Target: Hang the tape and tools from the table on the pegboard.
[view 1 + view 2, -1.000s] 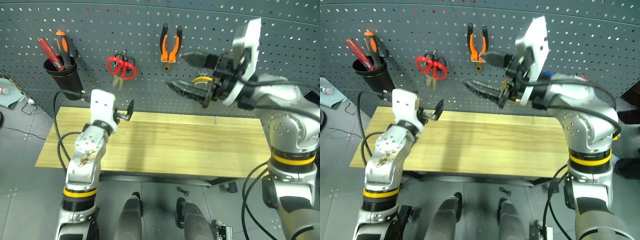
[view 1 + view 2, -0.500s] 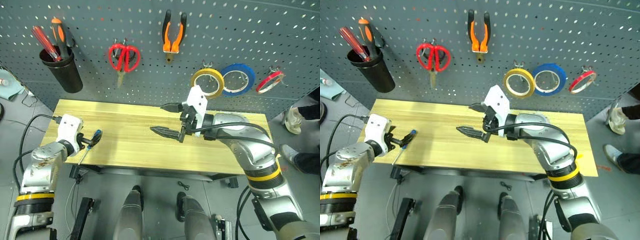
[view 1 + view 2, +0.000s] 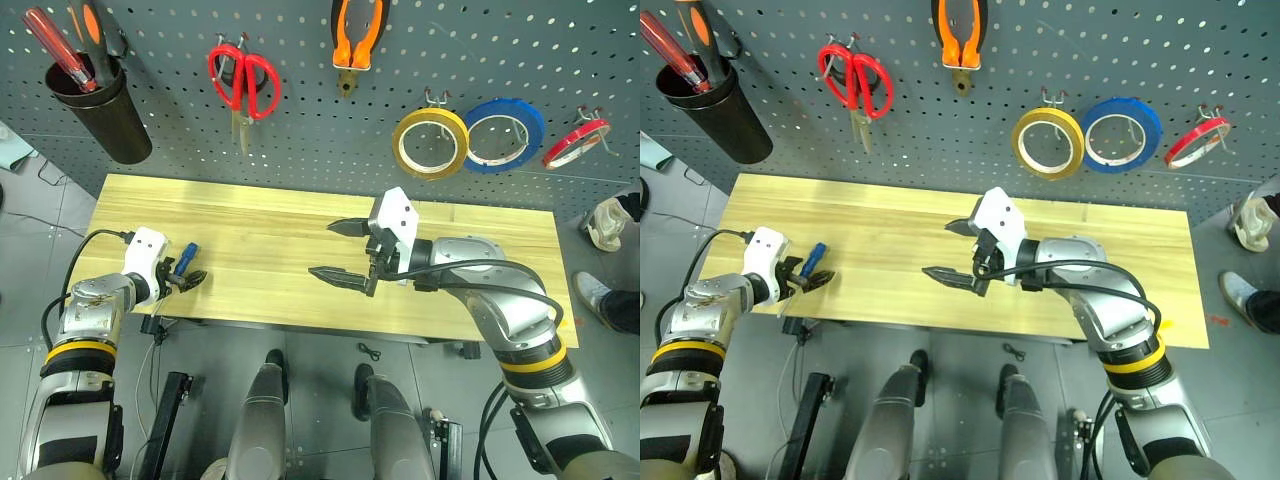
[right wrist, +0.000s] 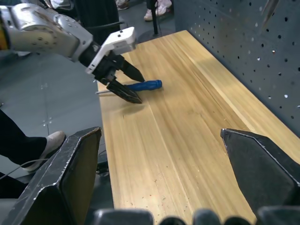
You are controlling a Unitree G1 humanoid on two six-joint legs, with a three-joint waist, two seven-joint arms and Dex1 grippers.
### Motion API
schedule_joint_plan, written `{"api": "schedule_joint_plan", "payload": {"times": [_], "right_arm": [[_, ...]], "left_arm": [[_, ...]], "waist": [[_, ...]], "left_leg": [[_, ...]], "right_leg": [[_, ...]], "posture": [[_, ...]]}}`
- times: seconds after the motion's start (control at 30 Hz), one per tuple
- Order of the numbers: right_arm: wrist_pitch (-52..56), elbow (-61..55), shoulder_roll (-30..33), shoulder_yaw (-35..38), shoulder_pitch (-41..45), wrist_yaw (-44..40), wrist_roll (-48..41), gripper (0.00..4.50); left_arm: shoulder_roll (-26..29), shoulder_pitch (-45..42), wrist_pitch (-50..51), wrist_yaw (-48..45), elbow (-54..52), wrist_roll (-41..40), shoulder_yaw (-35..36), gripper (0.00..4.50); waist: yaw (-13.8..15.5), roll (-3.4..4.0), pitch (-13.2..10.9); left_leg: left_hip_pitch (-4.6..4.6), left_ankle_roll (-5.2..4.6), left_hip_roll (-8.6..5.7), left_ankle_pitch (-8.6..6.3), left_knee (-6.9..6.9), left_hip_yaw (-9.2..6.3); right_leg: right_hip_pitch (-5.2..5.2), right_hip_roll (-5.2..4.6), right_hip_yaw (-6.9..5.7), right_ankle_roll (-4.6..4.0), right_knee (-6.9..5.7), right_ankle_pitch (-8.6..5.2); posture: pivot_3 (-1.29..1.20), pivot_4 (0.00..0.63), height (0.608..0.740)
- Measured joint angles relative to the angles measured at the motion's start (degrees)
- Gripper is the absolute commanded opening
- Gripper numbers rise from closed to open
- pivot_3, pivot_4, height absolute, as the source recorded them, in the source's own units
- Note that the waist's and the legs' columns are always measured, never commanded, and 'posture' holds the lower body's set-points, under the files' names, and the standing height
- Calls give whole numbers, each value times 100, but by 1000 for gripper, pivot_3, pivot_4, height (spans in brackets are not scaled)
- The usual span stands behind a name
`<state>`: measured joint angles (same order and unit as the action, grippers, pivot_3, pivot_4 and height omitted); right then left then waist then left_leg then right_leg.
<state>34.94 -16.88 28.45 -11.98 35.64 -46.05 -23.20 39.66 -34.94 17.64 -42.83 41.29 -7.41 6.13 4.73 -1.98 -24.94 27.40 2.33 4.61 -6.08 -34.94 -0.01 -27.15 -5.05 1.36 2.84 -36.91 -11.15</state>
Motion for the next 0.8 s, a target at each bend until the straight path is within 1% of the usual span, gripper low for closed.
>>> {"api": "schedule_joint_plan", "payload": {"times": [0.07, 0.1, 0.2, 0.23, 0.27, 0.4, 0.47, 0.5, 0.6, 0.63, 0.67, 0.73, 0.77, 0.8], "right_arm": [[104, -35, 13, 35, -11, 43, -13, 4500], [152, -72, 19, 62, -12, 56, -22, 4500], [192, -107, 39, 143, -11, 65, -40, 4500], [191, -105, 37, 143, -11, 61, -36, 4500], [185, -89, 28, 142, -9, 53, -23, 4500], [55, 137, -27, 130, 3, 32, 68, 4500], [-18, 235, -50, 128, 30, 7, 120, 4500], [-46, 267, -50, 130, 51, 5, 146, 4500], [-38, 173, -49, 268, 92, 13, 78, 4500], [44, 41, -59, 389, 106, 36, -51, 4500], [84, -65, -60, 469, 113, 55, -117, 4500], [176, -210, -114, 601, 157, 108, -297, 4500], [233, -294, -133, 639, 170, 132, -392, 4500], [260, -332, -142, 675, 179, 142, -464, 4500]], "left_arm": [[35, -163, -6, -19, 272, 51, -2, 3229], [65, -210, -10, -56, 363, 75, -13, 2673], [99, -229, -35, -164, 444, 100, -59, 1284], [99, -226, -45, -191, 444, 109, -72, 724], [98, -223, -47, -221, 439, 105, -72, 349], [89, -151, -34, -216, 333, 103, -64, 338], [51, 7, 32, -173, 14, 70, -44, 338], [20, 60, 64, -163, -113, 55, -40, 338], [-107, 632, 592, -82, -1416, -183, 52, 338], [-144, 911, 897, -20, -2174, -344, 143, 338], [-164, 1057, 1089, 25, -2687, -484, 215, 338], [-185, 1214, 1470, 194, -3620, -757, 450, 338], [-205, 1326, 1675, 340, -4162, -900, 645, 338], [-218, 1353, 1792, 422, -4437, -1001, 732, 338]], "waist": [[-50, 1, -1], [-76, 1, -1], [-104, 2, -2], [-111, 2, -2], [-113, 3, -2], [-116, 3, -1], [-111, 4, 2], [-106, 4, 2], [-94, -6, 14], [-89, -13, 18], [-85, -16, 20], [-70, -38, 59], [-71, -43, 99], [-69, -42, 128]], "left_leg": [[0, 2, -2, 1, 0, 0], [0, 2, -2, 1, 1, 0], [-2, 2, -3, 1, 6, 1], [-4, 2, -2, 1, 10, 0], [-6, 2, -2, 1, 13, 0], [-6, 3, -3, 1, 15, 1], [-4, 4, -3, 1, 16, 2], [-3, 4, -4, 1, 16, 2], [9, 16, -3, 3, 21, -1], [24, 28, -1, 6, 20, -11], [30, 36, 0, 9, 21, -17], [34, 43, 0, 12, 24, -24], [41, 46, 0, 13, 27, -27], [43, 46, 0, 13, 31, -27]], "right_leg": [[0, -3, 0, 0, 0, 0], [0, -4, 0, 0, 0, -1], [0, -5, 0, -2, 2, -2], [0, -4, 0, -1, 2, -2], [0, -4, 0, -2, 2, -3], [0, -4, 0, 0, 6, -3], [0, -5, 0, 3, 13, -1], [0, -5, 0, 3, 13, -1], [0, -6, -8, 6, 26, 4], [-3, -5, -22, 6, 32, 7], [-5, -5, -31, 0, 38, 11], [-5, -4, -43, -10, 43, 18], [-4, -4, -50, -3, 63, 23], [-4, -5, -50, 5, 77, 27]], "posture": [[131, 530, 740], [131, 530, 740], [147, 518, 740], [149, 514, 740], [149, 506, 740], [150, 467, 740], [153, 443, 740], [164, 406, 740], [182, 362, 740], [190, 345, 740], [195, 336, 740], [209, 306, 740], [226, 274, 740], [233, 259, 740]]}}
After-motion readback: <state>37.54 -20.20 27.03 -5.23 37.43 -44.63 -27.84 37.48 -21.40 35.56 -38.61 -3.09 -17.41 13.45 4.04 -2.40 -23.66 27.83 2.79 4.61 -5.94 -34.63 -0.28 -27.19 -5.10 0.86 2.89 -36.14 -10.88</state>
